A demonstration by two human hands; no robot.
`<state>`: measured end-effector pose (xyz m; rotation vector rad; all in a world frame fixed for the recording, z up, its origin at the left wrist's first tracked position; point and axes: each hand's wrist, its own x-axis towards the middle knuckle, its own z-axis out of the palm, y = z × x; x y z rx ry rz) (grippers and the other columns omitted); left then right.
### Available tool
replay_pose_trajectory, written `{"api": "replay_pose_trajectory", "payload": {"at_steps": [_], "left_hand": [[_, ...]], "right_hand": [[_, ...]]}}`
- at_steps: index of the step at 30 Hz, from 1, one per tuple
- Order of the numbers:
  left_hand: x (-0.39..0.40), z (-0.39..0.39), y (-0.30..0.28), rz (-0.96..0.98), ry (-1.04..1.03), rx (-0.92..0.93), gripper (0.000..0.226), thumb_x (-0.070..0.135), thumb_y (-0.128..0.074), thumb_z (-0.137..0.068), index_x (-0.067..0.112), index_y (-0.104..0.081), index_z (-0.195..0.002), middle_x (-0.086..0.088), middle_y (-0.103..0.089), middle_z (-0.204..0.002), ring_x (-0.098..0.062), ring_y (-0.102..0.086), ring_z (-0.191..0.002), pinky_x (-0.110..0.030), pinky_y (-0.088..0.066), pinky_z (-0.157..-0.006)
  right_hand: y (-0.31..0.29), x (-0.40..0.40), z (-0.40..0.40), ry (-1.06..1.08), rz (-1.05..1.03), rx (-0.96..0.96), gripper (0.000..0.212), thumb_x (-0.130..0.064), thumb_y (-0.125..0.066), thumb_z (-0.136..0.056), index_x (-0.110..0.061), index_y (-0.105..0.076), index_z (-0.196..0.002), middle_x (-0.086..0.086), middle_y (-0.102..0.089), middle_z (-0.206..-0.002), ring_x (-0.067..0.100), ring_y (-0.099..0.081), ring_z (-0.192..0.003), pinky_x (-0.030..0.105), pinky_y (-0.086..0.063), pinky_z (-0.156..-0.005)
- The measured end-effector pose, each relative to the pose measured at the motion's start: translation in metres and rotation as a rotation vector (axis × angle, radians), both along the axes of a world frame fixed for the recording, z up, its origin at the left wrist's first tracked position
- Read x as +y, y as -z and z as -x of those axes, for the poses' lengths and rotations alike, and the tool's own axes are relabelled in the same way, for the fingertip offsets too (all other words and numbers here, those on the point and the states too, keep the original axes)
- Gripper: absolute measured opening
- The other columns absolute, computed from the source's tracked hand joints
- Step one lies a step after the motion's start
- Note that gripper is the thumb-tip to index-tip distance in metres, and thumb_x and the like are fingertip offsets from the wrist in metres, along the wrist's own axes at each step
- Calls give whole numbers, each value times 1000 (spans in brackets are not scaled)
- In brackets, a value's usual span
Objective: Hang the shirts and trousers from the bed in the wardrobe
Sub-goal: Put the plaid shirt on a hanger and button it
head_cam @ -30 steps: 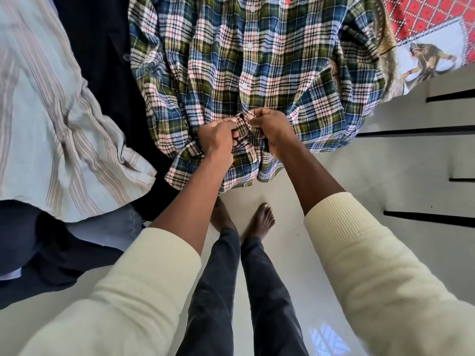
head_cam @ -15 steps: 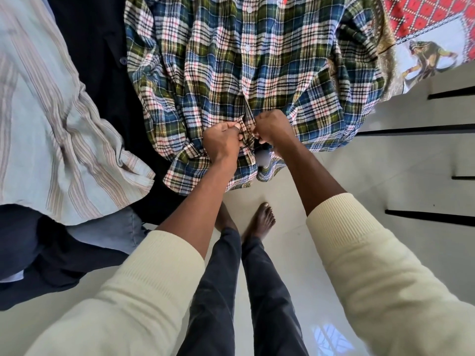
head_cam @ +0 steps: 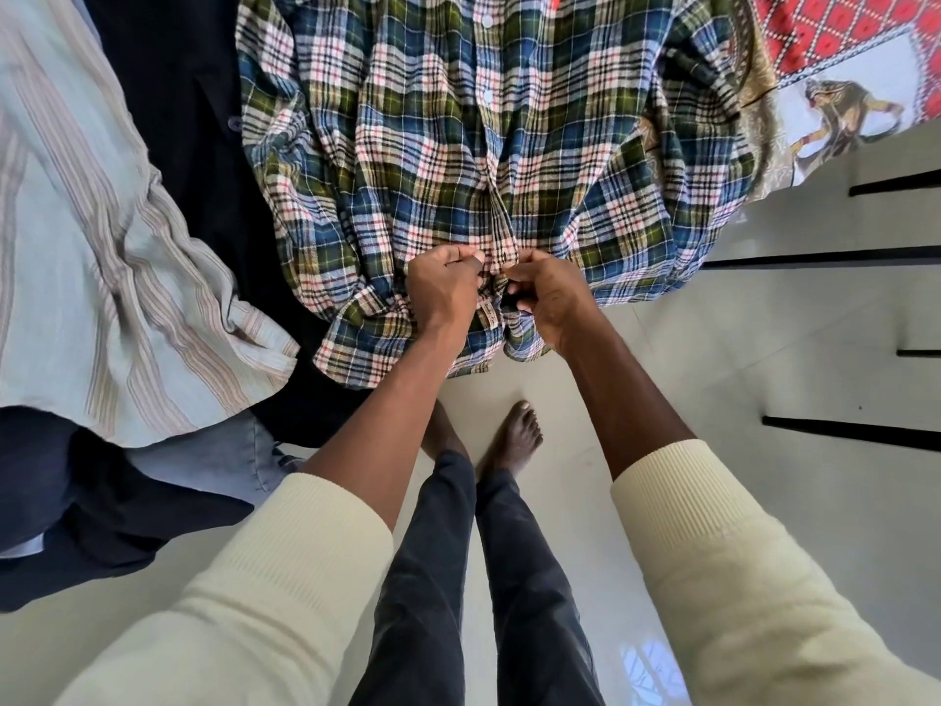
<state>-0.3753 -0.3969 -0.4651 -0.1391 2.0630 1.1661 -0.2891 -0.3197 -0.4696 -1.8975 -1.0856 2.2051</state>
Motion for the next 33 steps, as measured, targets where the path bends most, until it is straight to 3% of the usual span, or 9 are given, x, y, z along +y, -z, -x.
{"api": "replay_pose_trajectory", "payload": {"at_steps": [7,13,15,20,25,27,30,33], "left_hand": [[2,-10,-5,-71,-78,-69,11,2,-71,-85,13,-70,-82,-6,-71,-72,-16,-65,-60,-26,-53,-51],[3,-11,-5,-104,-187,-212,9,-2,-71,-84,-1,-71,-93,-7,-71,-71,-12,-61,-55,-21,-50,-50],[1,-9,-5,-126,-216,-251,7,-1,-72,-84,0,-71,-91,-8,-71,-72,-12,-61,-55,-22,-50,-50],[-3,-7,-8,-186,-295,-340,10,-6,-67,-85,2,-69,-89,-10,-69,-73,-14,-61,-56,-21,-48,-48],[2,-9,-11,-152,-294,-290,10,-8,-63,-88,-5,-67,-97,-10,-66,-70,-11,-58,-51,-19,-47,-45],[3,-9,-9,-142,-269,-247,8,-8,-62,-89,-6,-67,-95,-12,-64,-69,-9,-59,-46,-20,-49,-46],[5,-11,-6,-133,-230,-194,8,-9,-61,-89,-7,-67,-94,-14,-64,-68,-11,-61,-47,-25,-53,-49],[7,-11,-6,-131,-217,-186,8,-8,-61,-89,-5,-68,-91,-14,-64,-69,-12,-61,-48,-24,-53,-49]], "right_hand": [[-4,-10,-5,15,-155,67,17,2,-66,-86,-14,-62,-80,4,-63,-71,14,-52,-59,27,-43,-52],[-2,-12,-6,-68,-294,61,7,-4,-70,-85,-2,-65,-91,9,-68,-76,15,-59,-60,31,-49,-56],[-4,-11,-5,-113,-288,91,2,-7,-68,-88,-7,-70,-88,3,-68,-73,12,-59,-60,29,-49,-56],[0,-16,2,-114,-353,-9,13,-4,-62,-88,-8,-74,-85,10,-72,-77,16,-59,-63,29,-48,-54],[8,-23,9,-95,-375,-51,11,-1,-61,-84,3,-68,-77,25,-68,-75,24,-59,-60,39,-52,-55],[5,-22,8,-64,-334,-8,10,2,-61,-87,6,-68,-81,23,-68,-73,25,-63,-60,39,-56,-58],[1,-21,7,4,-263,76,9,6,-59,-89,6,-67,-85,15,-67,-66,20,-65,-55,28,-54,-51],[4,-21,6,49,-213,82,7,5,-61,-87,9,-67,-89,13,-68,-64,22,-65,-55,33,-54,-55]]}}
